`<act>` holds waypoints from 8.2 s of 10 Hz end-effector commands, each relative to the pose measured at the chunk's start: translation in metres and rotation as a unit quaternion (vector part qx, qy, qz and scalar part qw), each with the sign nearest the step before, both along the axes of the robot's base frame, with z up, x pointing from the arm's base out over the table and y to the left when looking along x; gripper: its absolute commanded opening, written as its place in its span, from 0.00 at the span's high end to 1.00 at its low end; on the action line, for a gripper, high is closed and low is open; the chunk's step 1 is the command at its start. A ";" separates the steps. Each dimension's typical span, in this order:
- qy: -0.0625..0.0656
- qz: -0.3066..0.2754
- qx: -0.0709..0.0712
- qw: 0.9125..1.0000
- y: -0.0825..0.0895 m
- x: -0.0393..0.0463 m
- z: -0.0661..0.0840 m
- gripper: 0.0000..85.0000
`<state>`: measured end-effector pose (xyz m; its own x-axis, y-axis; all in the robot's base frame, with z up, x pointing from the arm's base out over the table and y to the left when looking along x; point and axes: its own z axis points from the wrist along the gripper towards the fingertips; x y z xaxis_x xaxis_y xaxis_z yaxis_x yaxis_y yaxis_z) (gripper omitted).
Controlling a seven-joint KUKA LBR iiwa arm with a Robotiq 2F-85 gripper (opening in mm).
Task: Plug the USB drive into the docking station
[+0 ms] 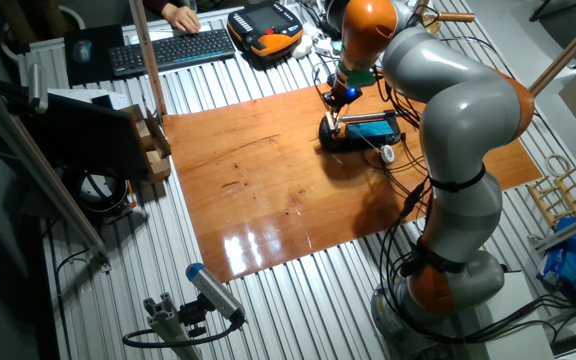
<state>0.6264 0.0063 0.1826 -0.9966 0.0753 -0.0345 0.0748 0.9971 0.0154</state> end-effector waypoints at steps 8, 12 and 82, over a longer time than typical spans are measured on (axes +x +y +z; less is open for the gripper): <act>-0.008 -0.008 -0.012 1.000 0.000 0.0000 0.000 1.00; -0.013 0.042 0.011 0.999 0.000 0.0000 0.000 1.00; -0.001 0.002 0.009 1.000 0.028 -0.0376 0.007 1.00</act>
